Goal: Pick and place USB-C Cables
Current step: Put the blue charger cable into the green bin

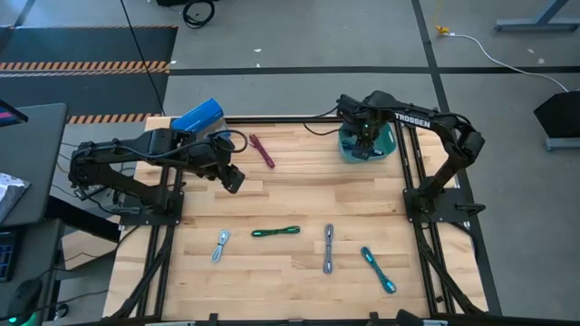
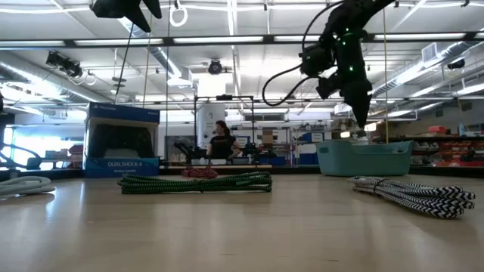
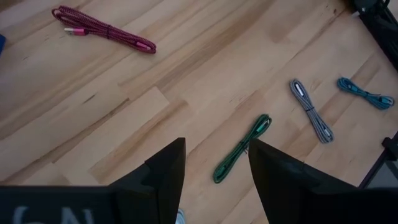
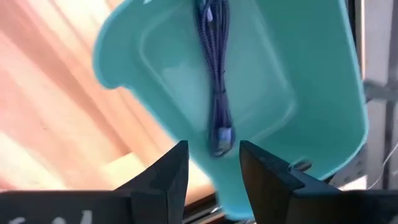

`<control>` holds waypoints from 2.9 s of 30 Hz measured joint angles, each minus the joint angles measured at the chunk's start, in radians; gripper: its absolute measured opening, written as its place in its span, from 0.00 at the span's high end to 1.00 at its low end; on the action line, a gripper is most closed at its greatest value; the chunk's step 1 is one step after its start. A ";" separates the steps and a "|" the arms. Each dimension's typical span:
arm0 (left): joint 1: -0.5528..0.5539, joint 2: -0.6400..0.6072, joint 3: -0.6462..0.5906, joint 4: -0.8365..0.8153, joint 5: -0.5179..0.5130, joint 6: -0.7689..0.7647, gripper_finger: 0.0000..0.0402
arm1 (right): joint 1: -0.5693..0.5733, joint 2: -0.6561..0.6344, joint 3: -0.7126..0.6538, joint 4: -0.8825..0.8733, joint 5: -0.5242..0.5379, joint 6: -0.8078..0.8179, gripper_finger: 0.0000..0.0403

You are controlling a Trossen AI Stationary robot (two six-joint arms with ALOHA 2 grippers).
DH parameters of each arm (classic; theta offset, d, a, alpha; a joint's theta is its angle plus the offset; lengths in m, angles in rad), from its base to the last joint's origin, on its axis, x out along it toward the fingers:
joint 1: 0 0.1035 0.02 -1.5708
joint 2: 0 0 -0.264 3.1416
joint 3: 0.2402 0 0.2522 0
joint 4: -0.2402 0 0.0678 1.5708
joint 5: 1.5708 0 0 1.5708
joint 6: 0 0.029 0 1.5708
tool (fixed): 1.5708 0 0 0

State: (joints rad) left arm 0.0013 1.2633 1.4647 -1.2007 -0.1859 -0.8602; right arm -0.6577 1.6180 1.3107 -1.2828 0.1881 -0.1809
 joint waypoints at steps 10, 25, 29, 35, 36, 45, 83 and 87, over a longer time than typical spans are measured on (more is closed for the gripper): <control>0.000 0.000 0.000 0.000 0.000 0.020 0.54 | 0.075 0.000 0.121 -0.080 -0.072 0.332 0.64; -0.009 0.000 0.000 0.068 0.076 0.084 0.54 | 0.371 -0.001 0.188 -0.072 -0.311 0.866 0.64; -0.032 0.000 0.000 0.111 0.103 0.135 0.54 | 0.482 -0.001 0.188 -0.074 -0.345 0.968 0.64; -0.096 0.000 0.000 0.167 0.106 0.198 0.54 | 0.656 -0.001 0.188 -0.081 -0.418 1.097 0.64; -0.109 0.000 0.000 0.170 0.105 0.203 0.54 | 0.687 -0.001 0.188 -0.080 -0.435 1.113 0.64; -0.203 0.000 0.000 0.209 0.102 0.188 0.54 | 0.947 -0.001 0.187 -0.080 -0.443 1.314 0.64; -0.288 0.000 0.000 0.310 0.057 -0.184 0.54 | 1.395 0.000 -0.375 0.476 -0.295 1.854 0.58; -0.294 0.000 0.000 0.311 0.046 -0.175 0.54 | 1.402 0.000 -0.366 0.543 -0.247 1.865 0.58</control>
State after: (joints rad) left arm -0.2924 1.2633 1.4647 -0.8892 -0.1398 -1.0356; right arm 0.7445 1.6180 0.9442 -0.7396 -0.0590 1.6840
